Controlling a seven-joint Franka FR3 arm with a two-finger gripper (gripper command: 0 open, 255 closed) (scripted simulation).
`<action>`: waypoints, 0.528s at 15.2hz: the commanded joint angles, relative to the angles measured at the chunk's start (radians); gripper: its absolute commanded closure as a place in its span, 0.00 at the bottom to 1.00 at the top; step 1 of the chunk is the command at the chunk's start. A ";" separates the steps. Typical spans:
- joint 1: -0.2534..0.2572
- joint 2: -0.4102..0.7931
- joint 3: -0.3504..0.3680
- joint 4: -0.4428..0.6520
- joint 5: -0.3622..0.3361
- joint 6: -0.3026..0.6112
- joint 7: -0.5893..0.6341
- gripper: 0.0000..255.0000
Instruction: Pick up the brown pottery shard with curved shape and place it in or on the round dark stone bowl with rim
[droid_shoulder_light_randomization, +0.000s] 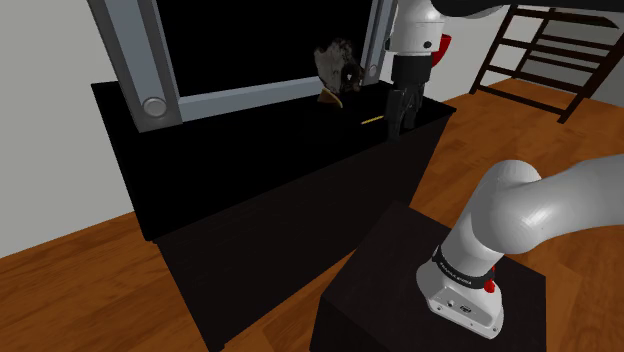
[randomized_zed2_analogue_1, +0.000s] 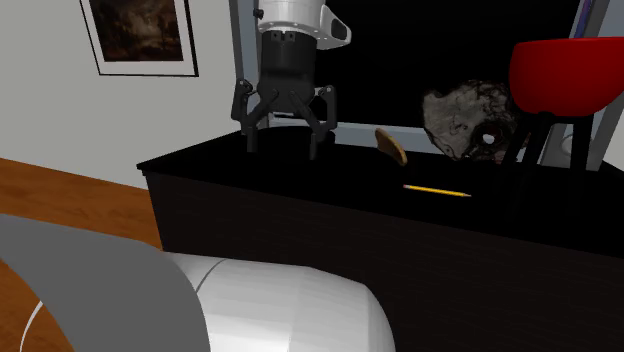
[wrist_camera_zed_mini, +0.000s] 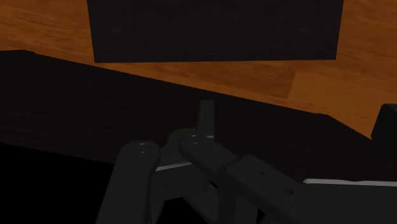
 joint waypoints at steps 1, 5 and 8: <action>0.000 0.000 0.000 0.000 0.000 0.000 0.000 0.00; 0.002 0.038 -0.046 -0.030 -0.108 0.132 -0.134 0.00; 0.004 0.079 -0.082 -0.040 -0.181 0.239 -0.226 0.00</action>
